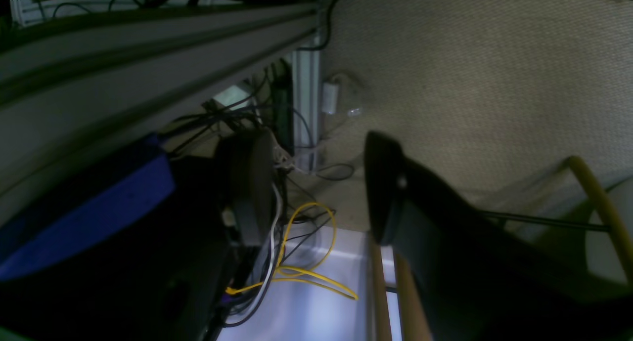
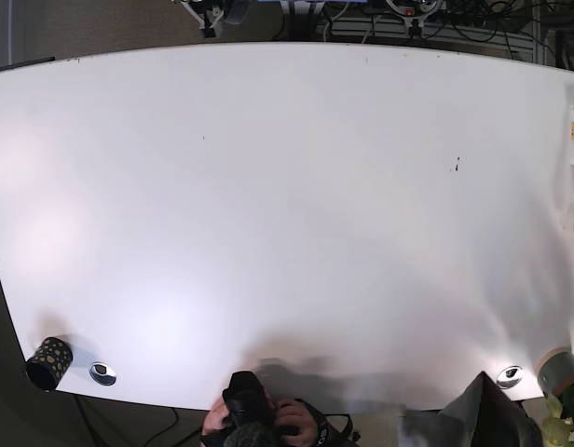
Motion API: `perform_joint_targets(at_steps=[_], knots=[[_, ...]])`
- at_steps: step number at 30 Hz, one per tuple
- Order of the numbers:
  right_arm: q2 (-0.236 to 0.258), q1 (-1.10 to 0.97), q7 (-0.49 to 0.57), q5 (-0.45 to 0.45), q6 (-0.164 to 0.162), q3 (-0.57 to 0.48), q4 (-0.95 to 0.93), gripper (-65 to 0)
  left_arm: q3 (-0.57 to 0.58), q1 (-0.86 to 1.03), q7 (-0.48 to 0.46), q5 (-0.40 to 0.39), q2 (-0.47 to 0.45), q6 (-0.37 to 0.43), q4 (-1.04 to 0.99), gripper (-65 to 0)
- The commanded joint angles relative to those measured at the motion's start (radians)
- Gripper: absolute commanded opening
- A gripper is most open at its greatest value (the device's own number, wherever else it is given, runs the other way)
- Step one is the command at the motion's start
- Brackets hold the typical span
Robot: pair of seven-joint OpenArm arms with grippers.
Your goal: Fold the T-shirt properly
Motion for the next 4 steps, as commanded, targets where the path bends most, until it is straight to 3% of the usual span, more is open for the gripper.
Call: perform_joint_targets(at_steps=[1, 4], knots=[[0.005, -0.006, 0.008, 0.002, 0.005, 0.002, 0.003, -36.8, 0.002, -0.017, -0.001, 0.001, -0.001, 0.001, -0.001, -14.4], [0.003, 0.013, 0.009, 0.002, 0.005, 0.002, 0.003, -36.8, 0.002, -0.032, 0.000, 0.001, -0.001, 0.001, -0.002, -14.4]])
